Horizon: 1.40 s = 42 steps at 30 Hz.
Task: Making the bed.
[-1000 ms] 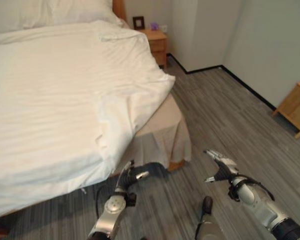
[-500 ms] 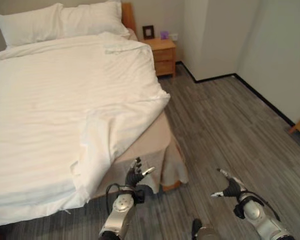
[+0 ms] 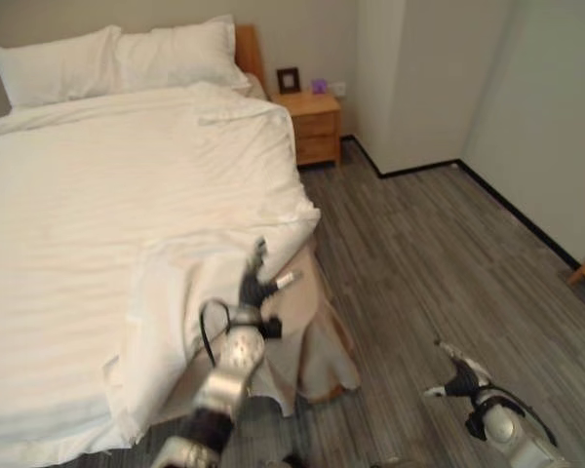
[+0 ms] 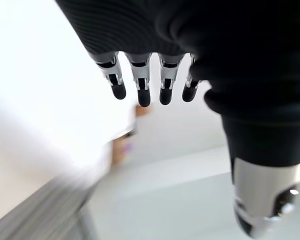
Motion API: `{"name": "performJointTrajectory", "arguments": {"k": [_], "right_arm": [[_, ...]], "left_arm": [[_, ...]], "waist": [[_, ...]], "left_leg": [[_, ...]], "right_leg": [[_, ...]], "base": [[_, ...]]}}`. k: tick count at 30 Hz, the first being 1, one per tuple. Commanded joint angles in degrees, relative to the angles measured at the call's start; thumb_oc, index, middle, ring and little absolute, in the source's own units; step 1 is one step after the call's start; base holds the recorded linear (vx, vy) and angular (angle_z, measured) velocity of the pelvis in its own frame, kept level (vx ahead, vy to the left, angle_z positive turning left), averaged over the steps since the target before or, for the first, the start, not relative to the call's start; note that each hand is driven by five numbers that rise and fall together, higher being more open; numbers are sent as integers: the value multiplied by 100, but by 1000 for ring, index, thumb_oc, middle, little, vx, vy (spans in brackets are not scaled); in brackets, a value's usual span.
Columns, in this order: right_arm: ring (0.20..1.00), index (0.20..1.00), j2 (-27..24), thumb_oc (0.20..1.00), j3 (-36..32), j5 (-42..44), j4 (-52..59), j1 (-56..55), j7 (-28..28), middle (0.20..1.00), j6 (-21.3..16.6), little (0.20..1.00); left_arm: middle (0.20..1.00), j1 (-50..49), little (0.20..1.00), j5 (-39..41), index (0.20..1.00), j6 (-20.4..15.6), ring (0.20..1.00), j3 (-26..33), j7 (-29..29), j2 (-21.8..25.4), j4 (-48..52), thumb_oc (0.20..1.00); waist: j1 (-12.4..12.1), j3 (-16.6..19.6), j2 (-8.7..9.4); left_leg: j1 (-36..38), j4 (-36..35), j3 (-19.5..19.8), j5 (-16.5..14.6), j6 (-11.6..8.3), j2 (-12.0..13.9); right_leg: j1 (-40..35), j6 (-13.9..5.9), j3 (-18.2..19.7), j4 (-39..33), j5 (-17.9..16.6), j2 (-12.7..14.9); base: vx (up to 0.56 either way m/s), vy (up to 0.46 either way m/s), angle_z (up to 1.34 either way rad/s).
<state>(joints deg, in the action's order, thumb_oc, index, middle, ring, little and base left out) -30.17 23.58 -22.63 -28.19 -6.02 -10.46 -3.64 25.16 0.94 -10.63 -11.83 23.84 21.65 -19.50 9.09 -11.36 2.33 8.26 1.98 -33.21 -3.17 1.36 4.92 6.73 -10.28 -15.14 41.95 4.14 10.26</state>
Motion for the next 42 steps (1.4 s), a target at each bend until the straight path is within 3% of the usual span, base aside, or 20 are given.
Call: {"name": "performJointTrajectory", "arguments": {"k": [1,4,5,6,9,11,16,24,35,42], "right_arm": [[1000,1000,35,1000,-35,-181,452,348,-27,1000,-288,1000],[1000,1000,66,1000,-28,-250,549,136,69,1000,-387,1000],[1000,1000,50,1000,-49,-256,597,-123,114,1000,-447,1000],[1000,1000,-14,1000,-17,-291,602,-176,164,1000,-454,1000],[1000,1000,-92,1000,18,-356,529,-276,239,1000,-449,1000],[1000,1000,-309,1000,23,-401,652,-389,428,1000,-549,1000],[1000,1000,-479,1000,105,-424,464,-478,469,1000,-667,1000],[1000,1000,-670,1000,149,-422,440,-411,491,1000,-719,1000],[1000,1000,-675,1000,426,-410,12,-160,525,1000,-707,1000],[1000,1000,-631,1000,579,-341,-140,103,479,1000,-711,1000]], "left_arm": [[1000,-121,1000,-697,1000,-194,1000,93,450,232,389,1000],[1000,249,1000,-1234,1000,-202,1000,361,864,655,169,1000],[1000,508,1000,-1350,1000,-96,1000,378,1098,885,-271,1000],[1000,675,1000,-1425,1000,31,1000,381,1141,1033,-537,1000],[1000,1133,1000,-1509,1000,272,1000,311,1121,1357,-1271,1000],[1000,1494,1000,-1917,1000,597,1000,77,904,1771,-2514,1000],[1000,1748,1000,-2387,1000,796,1000,-436,730,1942,-3606,1000],[1000,2024,1000,-2953,1000,1130,1000,-904,375,1864,-4949,1000],[1000,2320,1000,-3292,1000,1293,1000,-1245,205,2065,-5297,1000],[1000,2812,1000,-3482,1000,1400,1000,-1473,249,2657,-5472,1000]], "waist": [[-99,121,-48],[158,270,-43],[421,416,-20],[483,449,-10],[521,573,24],[528,768,-101],[616,790,-262],[763,653,-437],[791,418,-496],[684,184,-441]], "left_leg": [[400,-577,155,281,-316,158],[444,-641,351,182,-493,192],[503,-677,572,87,-581,107],[550,-677,653,31,-586,84],[646,-675,591,-8,-624,53],[732,-679,463,10,-703,88],[628,-698,464,169,-842,249],[523,-698,265,236,-971,384],[171,-698,286,302,-1037,494],[-451,-698,316,461,-1063,609]], "right_leg": [[-227,-414,445,-798,-806,298],[-187,-203,736,-1995,-539,460],[-307,-123,1420,-3190,-403,243],[-394,-157,1649,-3520,-431,196],[-590,-241,1673,-3905,-650,330],[-863,-276,1449,-4262,-738,347],[-1052,-258,1238,-4624,-747,255],[-903,-278,1276,-4695,-726,138],[-534,-276,1291,-4674,-756,84],[160,-273,1386,-4627,-926,36]], "base": [[144,-55,39],[272,-129,36],[301,-132,85],[204,-95,81],[149,-108,91],[181,-120,-6],[63,-80,-5],[9,-22,-14],[-22,-9,-3],[-110,-18,-7]]}}
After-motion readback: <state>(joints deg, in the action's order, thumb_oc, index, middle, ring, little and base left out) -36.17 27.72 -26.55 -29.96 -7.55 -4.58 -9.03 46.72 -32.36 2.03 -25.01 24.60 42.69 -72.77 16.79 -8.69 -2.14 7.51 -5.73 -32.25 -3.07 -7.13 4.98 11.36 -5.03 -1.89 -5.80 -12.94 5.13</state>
